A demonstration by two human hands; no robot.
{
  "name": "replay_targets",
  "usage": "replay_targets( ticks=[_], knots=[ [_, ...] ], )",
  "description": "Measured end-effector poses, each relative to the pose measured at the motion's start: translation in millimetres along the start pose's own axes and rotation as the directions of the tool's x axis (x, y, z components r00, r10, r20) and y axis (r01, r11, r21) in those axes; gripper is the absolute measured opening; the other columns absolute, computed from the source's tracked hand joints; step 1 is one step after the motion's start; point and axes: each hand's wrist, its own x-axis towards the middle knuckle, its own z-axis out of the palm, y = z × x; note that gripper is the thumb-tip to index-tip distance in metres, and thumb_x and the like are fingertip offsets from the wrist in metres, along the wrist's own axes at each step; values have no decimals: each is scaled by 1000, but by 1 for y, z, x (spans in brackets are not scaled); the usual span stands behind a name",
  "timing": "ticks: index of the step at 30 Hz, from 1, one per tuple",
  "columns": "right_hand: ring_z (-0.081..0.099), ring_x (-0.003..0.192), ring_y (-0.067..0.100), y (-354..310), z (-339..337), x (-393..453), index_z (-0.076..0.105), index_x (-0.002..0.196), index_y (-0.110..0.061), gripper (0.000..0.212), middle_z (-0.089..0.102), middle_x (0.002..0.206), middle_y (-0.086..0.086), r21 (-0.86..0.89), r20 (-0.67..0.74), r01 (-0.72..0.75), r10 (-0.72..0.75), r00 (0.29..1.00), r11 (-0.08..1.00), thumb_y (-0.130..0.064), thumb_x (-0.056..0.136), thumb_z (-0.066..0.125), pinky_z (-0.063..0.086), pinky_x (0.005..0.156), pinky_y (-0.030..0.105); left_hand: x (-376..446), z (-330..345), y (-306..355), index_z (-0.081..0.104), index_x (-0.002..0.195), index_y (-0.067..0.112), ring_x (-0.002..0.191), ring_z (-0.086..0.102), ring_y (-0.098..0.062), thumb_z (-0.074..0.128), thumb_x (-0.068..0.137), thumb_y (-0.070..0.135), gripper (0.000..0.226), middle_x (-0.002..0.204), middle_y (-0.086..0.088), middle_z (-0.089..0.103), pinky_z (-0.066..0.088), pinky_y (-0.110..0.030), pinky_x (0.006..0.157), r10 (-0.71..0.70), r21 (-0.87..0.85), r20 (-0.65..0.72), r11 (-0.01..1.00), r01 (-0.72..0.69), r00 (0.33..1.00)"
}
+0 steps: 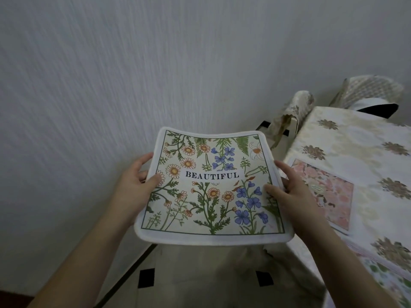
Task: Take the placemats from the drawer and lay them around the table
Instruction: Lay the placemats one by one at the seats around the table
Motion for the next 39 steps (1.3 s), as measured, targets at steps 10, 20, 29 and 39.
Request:
replay_targets(
  ticks=[10, 20, 29, 39],
  knots=[
    [75, 79, 20, 4, -28, 95, 41, 139, -38, 58, 72, 105, -1, 49, -26, -31, 32, 999, 998, -6, 94, 60, 62, 65, 44, 99, 57, 29, 51, 139, 35, 75, 76, -23, 65, 94, 11, 53, 93, 0, 78, 61, -43, 60, -11, 12, 55, 1000, 10, 998],
    [75, 79, 22, -13, -38, 188, 42, 142, -35, 61, 76, 93, -12, 100, -32, -37, 40, 999, 994, -4, 93, 61, 62, 62, 42, 181, 93, 52, 50, 139, 37, 76, 76, -21, 64, 95, 12, 53, 95, 0, 78, 61, -40, 58, 1, 0, 43, 1000, -1, 999],
    [75, 80, 21, -23, -3, 261, 41, 143, -33, 62, 73, 100, -7, 101, -161, -42, 58, 985, 994, -3, 92, 61, 62, 63, 42, 294, 103, 57, 48, 141, 39, 78, 76, -21, 64, 95, 13, 55, 95, 2, 78, 62, -47, 66, 70, -5, 163, 998, -70, 984],
    [75, 86, 20, -36, 16, 306, 40, 142, -35, 60, 71, 115, -1, 103, -346, -74, 106, 932, 992, -5, 94, 60, 62, 69, 45, 400, 123, 84, 46, 143, 38, 80, 76, -23, 64, 95, 14, 57, 99, 0, 77, 61, -51, 69, 117, -22, 354, 993, -117, 928]
  ],
)
